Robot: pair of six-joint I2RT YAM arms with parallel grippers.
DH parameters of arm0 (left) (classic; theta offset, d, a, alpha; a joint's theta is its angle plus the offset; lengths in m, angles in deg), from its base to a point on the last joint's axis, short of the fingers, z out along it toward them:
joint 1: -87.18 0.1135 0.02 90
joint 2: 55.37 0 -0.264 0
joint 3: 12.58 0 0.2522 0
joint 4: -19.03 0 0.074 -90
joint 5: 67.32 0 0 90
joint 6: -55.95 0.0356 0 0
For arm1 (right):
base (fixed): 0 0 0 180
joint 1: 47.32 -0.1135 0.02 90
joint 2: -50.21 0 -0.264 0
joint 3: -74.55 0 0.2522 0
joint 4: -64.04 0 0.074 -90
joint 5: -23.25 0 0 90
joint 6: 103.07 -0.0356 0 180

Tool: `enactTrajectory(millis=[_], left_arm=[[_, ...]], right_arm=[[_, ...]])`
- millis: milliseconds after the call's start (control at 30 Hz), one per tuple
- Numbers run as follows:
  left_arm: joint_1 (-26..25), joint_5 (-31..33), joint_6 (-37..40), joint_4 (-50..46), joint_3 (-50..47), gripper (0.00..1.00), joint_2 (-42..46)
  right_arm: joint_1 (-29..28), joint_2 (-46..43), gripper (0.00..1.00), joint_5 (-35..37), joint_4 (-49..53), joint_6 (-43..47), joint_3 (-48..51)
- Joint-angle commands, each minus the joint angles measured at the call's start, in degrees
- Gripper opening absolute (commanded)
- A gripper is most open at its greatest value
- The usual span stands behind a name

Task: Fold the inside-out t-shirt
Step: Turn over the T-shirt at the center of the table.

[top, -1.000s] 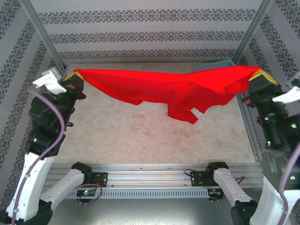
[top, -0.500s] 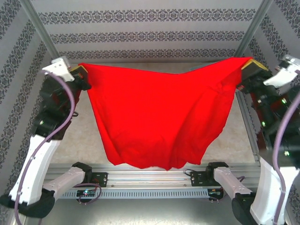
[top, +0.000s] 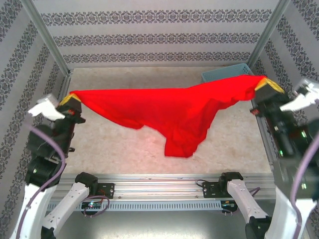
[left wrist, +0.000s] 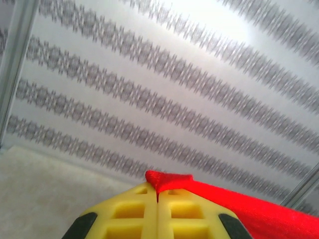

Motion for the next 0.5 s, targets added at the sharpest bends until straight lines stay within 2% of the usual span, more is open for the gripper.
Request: enactTrajectory(millis=[0,100,233,367,467], left_arm=[[0.6,0.4,-0.5,6.2,0.2,0.0,1.3],[0.6,-0.8,-0.2,6.2,2.2,0.0,-0.1],[0.6,1.1,0.7,6.0,4.5,0.0,-5.4],[0.6,6.5,2.1,5.6,5.6,0.0,-13.7],[0.6,12.0,3.2,3.3,7.6,0.0,-23.0]], right_arm=[[0.4,-0.9,0.0,-0.1,-5.1,0.9,-2.4],[0.4,0.9,0.0,0.9,-6.0,0.7,-4.3],[0.4,6.5,0.0,1.5,-8.4,0.2,-6.0],[0.3,14.4,0.0,-0.9,-11.2,-1.4,-5.9],[-0.5,21.3,0.0,-2.8,-13.2,-2.7,-4.1]])
